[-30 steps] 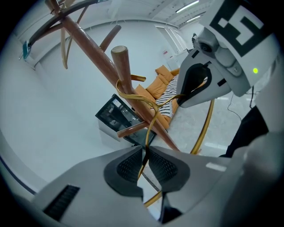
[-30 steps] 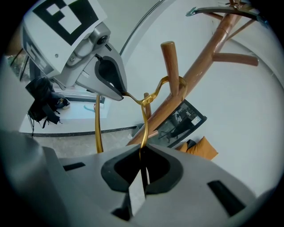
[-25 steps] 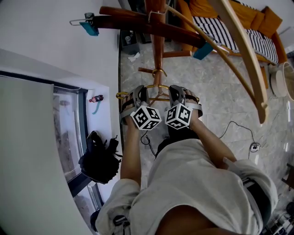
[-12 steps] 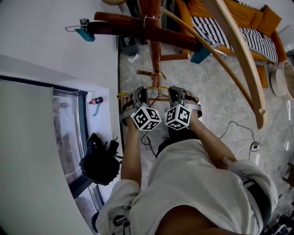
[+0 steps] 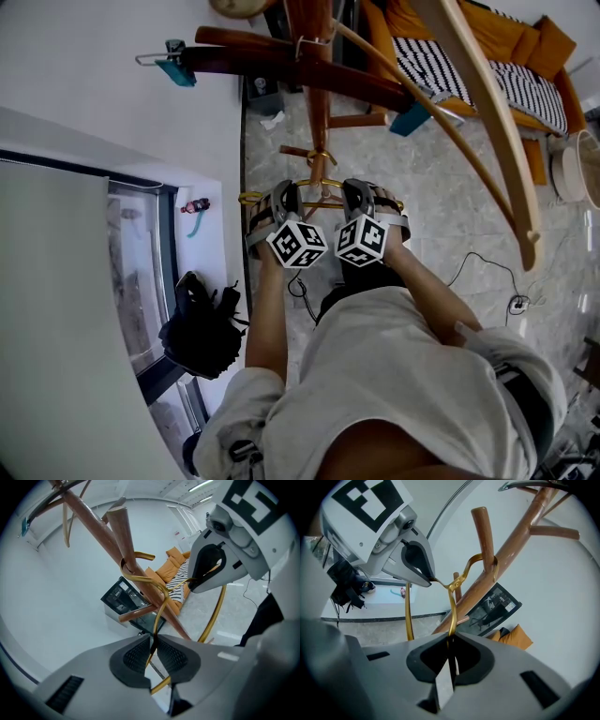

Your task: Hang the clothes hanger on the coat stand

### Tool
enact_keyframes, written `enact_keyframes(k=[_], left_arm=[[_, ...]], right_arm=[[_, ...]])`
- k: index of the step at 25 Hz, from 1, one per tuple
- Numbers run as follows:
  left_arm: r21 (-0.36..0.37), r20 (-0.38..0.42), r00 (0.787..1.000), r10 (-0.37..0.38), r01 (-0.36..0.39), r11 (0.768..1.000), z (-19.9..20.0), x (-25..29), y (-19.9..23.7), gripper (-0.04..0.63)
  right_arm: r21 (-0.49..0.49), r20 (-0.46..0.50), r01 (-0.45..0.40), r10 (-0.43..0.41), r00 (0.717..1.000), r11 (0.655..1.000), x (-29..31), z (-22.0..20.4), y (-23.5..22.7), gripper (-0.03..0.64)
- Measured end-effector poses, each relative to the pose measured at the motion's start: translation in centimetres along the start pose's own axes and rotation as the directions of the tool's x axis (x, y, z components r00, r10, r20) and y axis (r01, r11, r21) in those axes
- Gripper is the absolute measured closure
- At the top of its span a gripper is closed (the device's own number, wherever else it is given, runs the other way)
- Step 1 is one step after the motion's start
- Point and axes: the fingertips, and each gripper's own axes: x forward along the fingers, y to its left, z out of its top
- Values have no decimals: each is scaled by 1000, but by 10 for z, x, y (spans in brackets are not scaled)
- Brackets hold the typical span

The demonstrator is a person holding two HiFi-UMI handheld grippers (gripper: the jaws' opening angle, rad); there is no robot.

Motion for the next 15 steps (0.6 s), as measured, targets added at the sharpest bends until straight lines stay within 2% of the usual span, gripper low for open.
enact_keyframes(k=[8, 12, 15], left_arm=[[-43, -10, 999, 35, -35, 998, -2, 4, 6, 548], [-79, 1, 999, 52, -52, 996, -1, 0, 9, 527], [-107, 10, 998, 67, -66, 992, 0, -4, 12, 474]], right_arm=[[12, 5, -24, 24, 1000, 1000, 3, 0, 4, 595], [45, 40, -22, 21, 999, 999, -1, 3, -2, 473], [76, 68, -26, 21, 997, 997, -5, 6, -5, 440]])
